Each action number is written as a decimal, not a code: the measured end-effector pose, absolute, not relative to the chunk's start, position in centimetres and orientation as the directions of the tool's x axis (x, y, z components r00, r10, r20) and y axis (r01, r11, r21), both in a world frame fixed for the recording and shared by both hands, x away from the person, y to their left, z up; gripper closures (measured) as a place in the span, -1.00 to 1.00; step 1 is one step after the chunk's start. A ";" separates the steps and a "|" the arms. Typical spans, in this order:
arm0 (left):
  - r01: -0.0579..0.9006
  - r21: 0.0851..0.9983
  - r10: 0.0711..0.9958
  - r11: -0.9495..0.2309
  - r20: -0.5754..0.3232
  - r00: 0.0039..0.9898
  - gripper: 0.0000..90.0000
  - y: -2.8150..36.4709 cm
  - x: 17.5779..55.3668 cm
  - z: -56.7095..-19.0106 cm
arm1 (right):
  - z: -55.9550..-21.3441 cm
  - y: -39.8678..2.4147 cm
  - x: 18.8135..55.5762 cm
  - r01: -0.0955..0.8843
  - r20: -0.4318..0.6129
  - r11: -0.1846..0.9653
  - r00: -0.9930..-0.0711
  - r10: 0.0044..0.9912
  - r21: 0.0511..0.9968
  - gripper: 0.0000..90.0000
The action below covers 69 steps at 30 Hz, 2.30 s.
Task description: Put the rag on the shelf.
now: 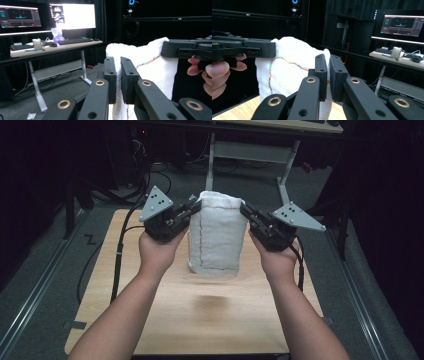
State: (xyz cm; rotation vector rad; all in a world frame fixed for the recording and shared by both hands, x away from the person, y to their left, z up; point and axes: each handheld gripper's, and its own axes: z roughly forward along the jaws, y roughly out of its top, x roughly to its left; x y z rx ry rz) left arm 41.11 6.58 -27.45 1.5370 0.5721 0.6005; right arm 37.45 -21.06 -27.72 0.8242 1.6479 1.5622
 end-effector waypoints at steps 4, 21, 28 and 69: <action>0.007 0.998 0.695 -0.068 0.043 0.718 0.88 6.4 42.4 -27.4 | -27.5 -21.2 38.6 -0.010 -0.048 0.050 -0.539 0.841 0.999 0.91; 0.074 0.990 0.710 -0.117 0.031 0.703 0.88 5.7 47.4 -28.6 | -29.1 -21.1 44.4 0.071 0.001 0.041 -0.507 0.862 0.997 0.91; 0.105 0.989 0.732 -0.099 0.001 0.681 0.87 6.1 50.0 -29.5 | -29.1 -20.7 47.4 0.105 0.023 0.037 -0.520 0.854 0.994 0.91; 0.392 0.914 0.793 -0.107 -0.160 0.587 0.19 8.1 56.3 -37.1 | -35.8 -22.1 53.9 0.366 0.009 0.172 -0.443 0.897 0.915 0.48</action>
